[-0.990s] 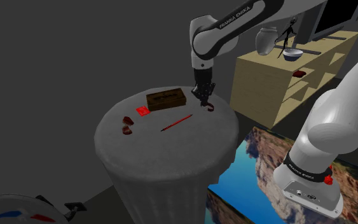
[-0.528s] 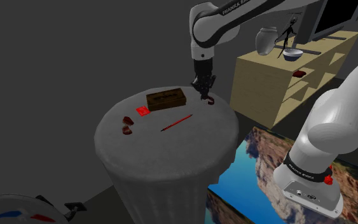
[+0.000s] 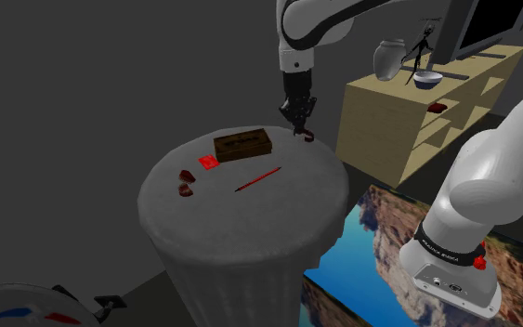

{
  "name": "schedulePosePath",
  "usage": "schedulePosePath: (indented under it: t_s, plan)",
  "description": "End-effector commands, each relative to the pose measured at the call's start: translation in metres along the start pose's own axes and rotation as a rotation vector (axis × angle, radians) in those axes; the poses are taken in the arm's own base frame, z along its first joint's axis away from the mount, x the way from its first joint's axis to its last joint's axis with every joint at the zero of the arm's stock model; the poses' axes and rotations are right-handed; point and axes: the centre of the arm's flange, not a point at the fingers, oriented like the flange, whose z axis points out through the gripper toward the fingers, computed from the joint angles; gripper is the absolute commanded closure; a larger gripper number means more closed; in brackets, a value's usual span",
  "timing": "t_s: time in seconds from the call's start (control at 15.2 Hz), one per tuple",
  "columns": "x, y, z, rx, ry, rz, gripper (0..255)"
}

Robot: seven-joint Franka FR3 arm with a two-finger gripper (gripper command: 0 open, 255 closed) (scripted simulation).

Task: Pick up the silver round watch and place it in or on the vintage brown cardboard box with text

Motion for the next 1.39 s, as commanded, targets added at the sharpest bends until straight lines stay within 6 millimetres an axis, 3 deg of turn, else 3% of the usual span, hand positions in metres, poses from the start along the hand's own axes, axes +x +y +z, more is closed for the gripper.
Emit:
schedulePosePath:
  t_s: [0.0, 1.25, 1.32]
  plan:
    - [0.012, -0.004, -0.008, 0.000, -0.001, 0.000, 255]
    - [0.250, -0.069, -0.069, 0.000, -0.001, 0.000, 255]
    - [0.251, -0.069, -0.064, 0.000, -0.001, 0.000, 255]
